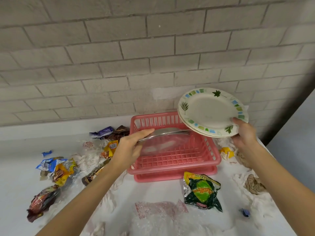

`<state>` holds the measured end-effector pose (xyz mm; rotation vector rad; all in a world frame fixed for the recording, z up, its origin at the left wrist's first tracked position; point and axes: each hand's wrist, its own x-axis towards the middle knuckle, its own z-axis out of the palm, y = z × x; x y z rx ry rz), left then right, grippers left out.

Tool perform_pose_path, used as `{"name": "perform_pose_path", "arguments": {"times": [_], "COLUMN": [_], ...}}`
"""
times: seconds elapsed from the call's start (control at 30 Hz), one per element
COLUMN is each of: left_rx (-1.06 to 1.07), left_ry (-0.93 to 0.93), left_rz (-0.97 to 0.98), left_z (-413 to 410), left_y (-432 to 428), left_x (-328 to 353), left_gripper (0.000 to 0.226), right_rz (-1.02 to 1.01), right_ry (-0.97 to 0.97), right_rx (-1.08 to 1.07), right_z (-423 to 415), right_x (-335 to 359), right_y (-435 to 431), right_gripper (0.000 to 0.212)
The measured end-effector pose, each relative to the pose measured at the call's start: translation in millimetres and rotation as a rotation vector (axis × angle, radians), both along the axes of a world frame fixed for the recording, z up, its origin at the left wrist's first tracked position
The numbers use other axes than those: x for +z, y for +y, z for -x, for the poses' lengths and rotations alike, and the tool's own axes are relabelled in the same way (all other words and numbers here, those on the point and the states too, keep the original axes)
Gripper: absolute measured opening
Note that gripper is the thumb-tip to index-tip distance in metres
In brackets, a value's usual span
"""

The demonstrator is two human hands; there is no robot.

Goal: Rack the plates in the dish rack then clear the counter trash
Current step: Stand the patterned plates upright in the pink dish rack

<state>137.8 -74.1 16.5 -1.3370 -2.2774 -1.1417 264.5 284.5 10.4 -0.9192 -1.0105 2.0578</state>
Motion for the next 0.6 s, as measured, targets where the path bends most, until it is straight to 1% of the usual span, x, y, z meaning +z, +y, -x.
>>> {"name": "perform_pose_path", "arguments": {"times": [0.07,0.13,0.2,0.27,0.4,0.47,0.6], "left_rx": [0.058,0.158,0.256,0.346,0.594,0.710,0.891], "left_ry": [-0.037,-0.112,-0.245,-0.418,-0.654,-0.738,-0.868], "left_rz": [-0.073,-0.161,-0.285,-0.417,-0.592,-0.673,-0.796], "left_z": [-2.5,-4.2,-6.6,-11.1,-18.9,-21.5,-31.6], "left_y": [-3.3,-11.4,-24.8,-41.0,-80.9,-105.4,-162.9], "left_x": [14.0,24.7,31.7,36.0,24.9,13.4,-9.7], "left_gripper": [0.053,0.041,0.030,0.023,0.021,0.021,0.021], "right_rz": [0.006,0.015,0.001,-0.023,-0.045,-0.066,-0.094], "right_ry": [0.006,0.021,0.023,0.007,-0.030,-0.043,-0.037], "right_rx": [-0.027,-0.040,-0.025,0.001,0.124,0.193,0.339], "right_z": [-4.0,-6.9,-6.2,-1.1,18.4,30.1,56.0], "right_x": [1.6,2.8,0.8,-2.4,-10.7,-13.4,-19.4], "right_y": [4.9,6.9,5.3,-4.2,-43.7,-70.2,-125.8], "right_gripper": [0.027,0.034,0.036,0.032,0.025,0.022,0.030]}}
